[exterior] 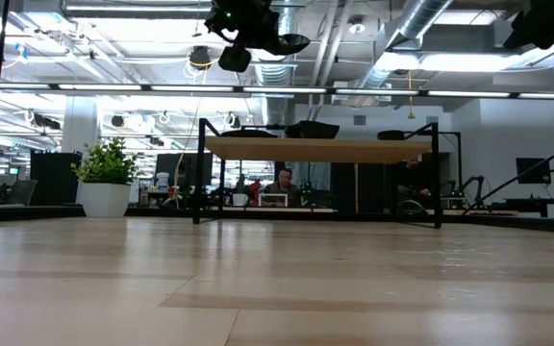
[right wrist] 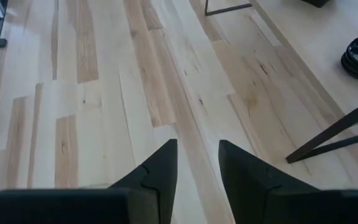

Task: Pick & Place Mini shaped plates
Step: Stack the black plate on top of the black plate on the shelf

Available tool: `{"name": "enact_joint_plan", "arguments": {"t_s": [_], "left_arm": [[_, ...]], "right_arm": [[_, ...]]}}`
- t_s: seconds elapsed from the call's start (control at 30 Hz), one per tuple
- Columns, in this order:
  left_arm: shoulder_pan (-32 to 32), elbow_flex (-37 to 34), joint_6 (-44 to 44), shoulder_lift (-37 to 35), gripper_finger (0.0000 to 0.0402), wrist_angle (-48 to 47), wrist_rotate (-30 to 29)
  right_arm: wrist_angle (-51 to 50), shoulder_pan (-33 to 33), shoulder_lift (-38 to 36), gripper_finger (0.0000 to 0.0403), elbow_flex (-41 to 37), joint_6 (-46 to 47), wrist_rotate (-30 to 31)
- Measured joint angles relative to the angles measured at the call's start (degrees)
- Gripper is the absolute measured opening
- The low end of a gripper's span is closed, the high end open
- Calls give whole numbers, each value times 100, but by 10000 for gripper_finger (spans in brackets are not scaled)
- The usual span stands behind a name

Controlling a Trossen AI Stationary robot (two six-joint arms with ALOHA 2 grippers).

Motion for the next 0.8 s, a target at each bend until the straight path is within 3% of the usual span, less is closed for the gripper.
{"name": "enact_joint_plan", "arguments": {"t_s": [0.17, 0.37, 0.8], "left_arm": [[2, 0, -15, 0, 7, 201, -44], [-90, 0, -200, -6, 8, 242, -787], [-23, 2, -857, -132, 8, 297, -592]], "right_arm": [[0, 0, 0, 113, 0, 0, -9], [0, 0, 0, 113, 0, 0, -26], [0, 0, 0, 113, 0, 98, -35]]}}
